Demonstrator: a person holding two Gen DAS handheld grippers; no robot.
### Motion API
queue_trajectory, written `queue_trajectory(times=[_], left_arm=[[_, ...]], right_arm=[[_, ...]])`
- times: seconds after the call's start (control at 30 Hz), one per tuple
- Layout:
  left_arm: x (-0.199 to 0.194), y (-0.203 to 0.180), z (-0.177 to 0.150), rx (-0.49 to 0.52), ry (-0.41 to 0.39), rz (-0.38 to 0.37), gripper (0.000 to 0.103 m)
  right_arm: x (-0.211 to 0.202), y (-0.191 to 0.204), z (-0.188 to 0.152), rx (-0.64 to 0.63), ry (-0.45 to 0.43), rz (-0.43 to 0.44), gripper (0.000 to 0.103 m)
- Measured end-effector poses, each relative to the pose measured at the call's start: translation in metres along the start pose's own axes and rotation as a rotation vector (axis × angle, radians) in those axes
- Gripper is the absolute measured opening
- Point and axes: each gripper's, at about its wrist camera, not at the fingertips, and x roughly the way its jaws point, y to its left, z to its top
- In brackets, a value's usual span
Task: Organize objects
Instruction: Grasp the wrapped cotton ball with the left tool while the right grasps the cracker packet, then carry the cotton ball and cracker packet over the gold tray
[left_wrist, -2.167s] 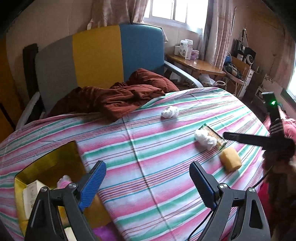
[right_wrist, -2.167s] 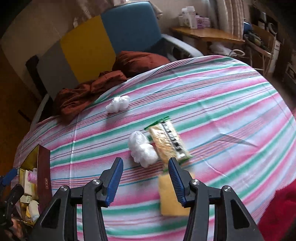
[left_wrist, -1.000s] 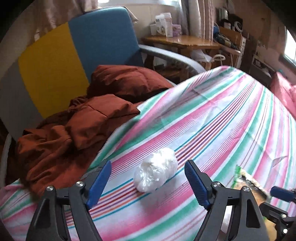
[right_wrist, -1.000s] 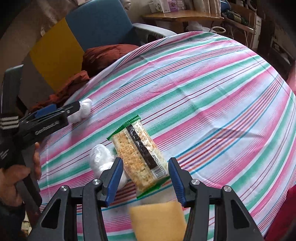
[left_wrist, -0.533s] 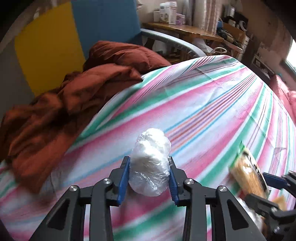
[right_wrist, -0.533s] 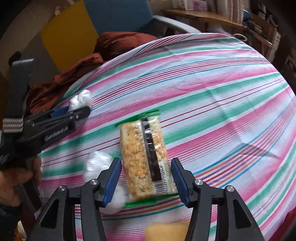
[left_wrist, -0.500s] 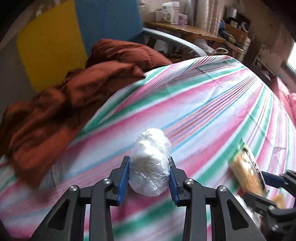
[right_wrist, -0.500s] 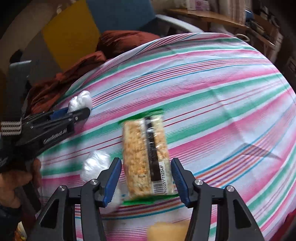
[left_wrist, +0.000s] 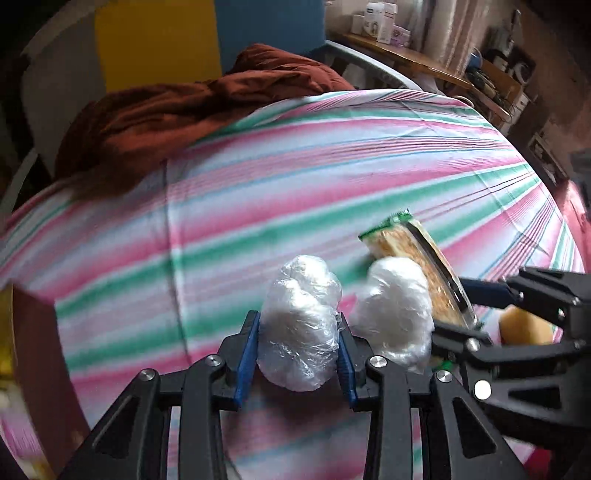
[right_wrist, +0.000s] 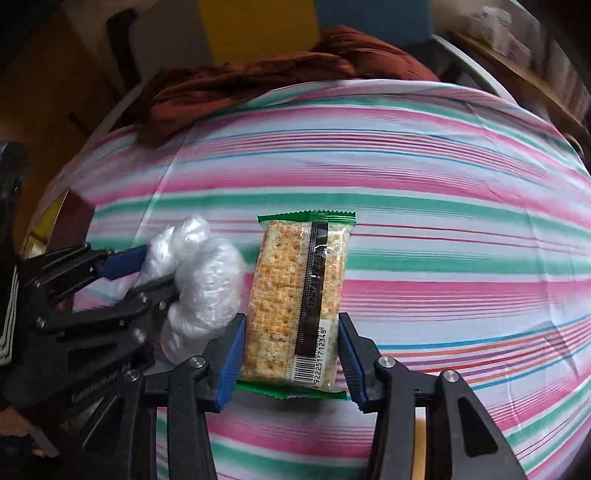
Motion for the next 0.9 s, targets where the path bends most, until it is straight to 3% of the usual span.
queue_trajectory(times=[0.17, 0.43, 0.9], left_arm=[[-0.012, 0.008, -0.02, -0.08, 0.003, 0.018, 0.038], [-0.023, 0.005, -0.051, -0.071, -0.046, 0.065, 0.038], [-0.016, 0.002, -0.052, -0.086, -0.098, 0.069, 0.04]], right_arm=[[0.0, 0.001, -0.001, -0.013, -0.007, -0.045, 0.048], [0.005, 0.007, 0.002, -0.047, -0.004, -0.098, 0.048], [0.008, 0.009, 0.0, -0.034, -0.012, -0.104, 0.048]])
